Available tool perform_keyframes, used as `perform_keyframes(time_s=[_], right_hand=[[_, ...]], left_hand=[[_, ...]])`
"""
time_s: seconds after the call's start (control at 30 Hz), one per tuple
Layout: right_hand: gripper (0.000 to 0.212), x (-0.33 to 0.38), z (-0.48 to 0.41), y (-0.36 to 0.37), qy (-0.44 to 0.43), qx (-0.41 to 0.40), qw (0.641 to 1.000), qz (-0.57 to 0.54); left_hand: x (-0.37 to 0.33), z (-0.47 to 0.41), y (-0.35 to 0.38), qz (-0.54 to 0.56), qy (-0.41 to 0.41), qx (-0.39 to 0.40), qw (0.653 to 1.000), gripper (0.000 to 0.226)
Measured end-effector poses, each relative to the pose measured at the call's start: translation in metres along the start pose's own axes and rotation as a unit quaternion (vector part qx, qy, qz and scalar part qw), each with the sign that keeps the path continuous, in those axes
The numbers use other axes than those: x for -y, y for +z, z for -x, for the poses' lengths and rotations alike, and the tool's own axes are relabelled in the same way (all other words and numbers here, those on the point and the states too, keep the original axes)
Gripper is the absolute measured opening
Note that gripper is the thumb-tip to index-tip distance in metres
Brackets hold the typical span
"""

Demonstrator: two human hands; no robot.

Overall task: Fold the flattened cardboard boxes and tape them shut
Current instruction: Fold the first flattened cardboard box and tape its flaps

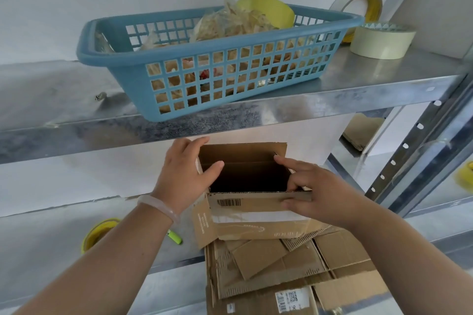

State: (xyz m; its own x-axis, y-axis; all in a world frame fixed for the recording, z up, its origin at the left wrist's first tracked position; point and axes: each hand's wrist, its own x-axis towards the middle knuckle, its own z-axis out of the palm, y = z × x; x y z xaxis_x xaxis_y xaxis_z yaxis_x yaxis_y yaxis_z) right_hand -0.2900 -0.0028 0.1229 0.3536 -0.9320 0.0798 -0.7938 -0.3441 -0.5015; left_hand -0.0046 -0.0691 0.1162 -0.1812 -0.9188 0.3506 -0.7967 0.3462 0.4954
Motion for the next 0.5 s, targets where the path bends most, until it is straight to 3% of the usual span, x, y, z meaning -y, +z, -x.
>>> perform_keyframes(time_s=[0.07, 0.2, 0.4, 0.5], right_hand=[[0.025, -0.002, -0.001, 0.003, 0.002, -0.008, 1.0, 0.001], [0.026, -0.001, -0.004, 0.002, 0.004, 0.0, 1.0, -0.014], [0.015, 0.001, -0.01, 0.002, 0.019, -0.006, 0.998, -0.056], [0.032, -0.004, -0.01, 0.006, 0.041, -0.056, 0.991, -0.112]], left_hand=[[0.002, 0.003, 0.003, 0.057, 0.023, 0.012, 0.998, 0.056], [0.009, 0.001, 0.007, 0.052, 0.042, 0.07, 0.995, 0.037], [0.012, -0.002, 0.01, 0.104, 0.031, 0.212, 0.971, 0.051], [0.011, 0.006, 0.015, 0.244, -0.008, 0.178, 0.953, 0.072]])
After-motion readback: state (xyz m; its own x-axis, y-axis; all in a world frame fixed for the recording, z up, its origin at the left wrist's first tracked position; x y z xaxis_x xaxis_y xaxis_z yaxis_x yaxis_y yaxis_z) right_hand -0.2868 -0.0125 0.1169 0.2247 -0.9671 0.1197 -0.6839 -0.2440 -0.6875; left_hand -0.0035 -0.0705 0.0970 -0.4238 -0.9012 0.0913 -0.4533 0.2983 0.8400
